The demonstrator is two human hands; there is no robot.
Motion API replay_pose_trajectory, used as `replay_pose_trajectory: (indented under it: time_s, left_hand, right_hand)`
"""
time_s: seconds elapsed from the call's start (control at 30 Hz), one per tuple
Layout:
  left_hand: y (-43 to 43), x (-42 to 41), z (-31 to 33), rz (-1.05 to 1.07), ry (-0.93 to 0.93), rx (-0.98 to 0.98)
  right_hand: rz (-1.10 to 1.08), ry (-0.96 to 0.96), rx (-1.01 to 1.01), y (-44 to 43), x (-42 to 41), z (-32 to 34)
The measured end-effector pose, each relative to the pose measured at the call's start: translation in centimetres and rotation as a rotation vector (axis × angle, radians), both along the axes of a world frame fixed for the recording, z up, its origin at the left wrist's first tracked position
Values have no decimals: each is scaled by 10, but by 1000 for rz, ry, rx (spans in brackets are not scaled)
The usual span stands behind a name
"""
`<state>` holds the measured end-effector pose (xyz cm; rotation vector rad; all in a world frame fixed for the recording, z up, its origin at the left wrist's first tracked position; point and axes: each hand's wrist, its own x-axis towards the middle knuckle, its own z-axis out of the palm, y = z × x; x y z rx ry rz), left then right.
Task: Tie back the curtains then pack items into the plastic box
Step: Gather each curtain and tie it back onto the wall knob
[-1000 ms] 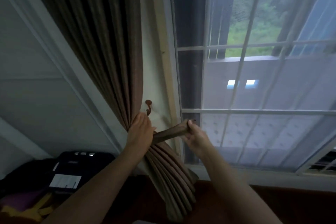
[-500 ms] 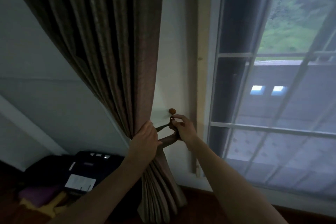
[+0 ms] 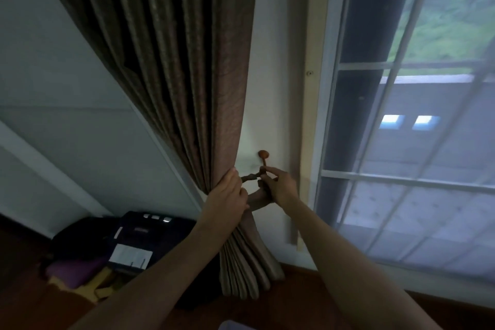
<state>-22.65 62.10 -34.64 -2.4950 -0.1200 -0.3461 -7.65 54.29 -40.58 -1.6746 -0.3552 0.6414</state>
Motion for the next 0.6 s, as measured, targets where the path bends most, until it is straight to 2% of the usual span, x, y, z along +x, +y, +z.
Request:
replay_pose_trajectory:
  time_s: [0.07,0.17,0.23,0.33,0.43,0.5,0.6]
  left_hand:
    - [-5,-1,-1,-75,-54,-33]
    - [-10,-8,-4,-202,-144,-92]
    - [-14,-15,-7,-261,-188,-127]
    - [-26,-24,-12,-331,-270,-181]
    - [-41,-34,-12,-362,-451,-238]
    - [-46,-37,-15,-273,-570,-299]
    - [-44,-29,-27,-117,-537,-468]
  right_hand:
    - [3,199,69,-8,-7,0]
    - [71,782,335,-31,-26,5]
    - [127,923,409,-48,-37,1]
    - [121,907,490,-64,-43,-5]
    - [-36,788,450,-71,-38,-9]
    - [-145,686,413,-83,-31,-8]
    - [-120,562,304,-109,-21,3]
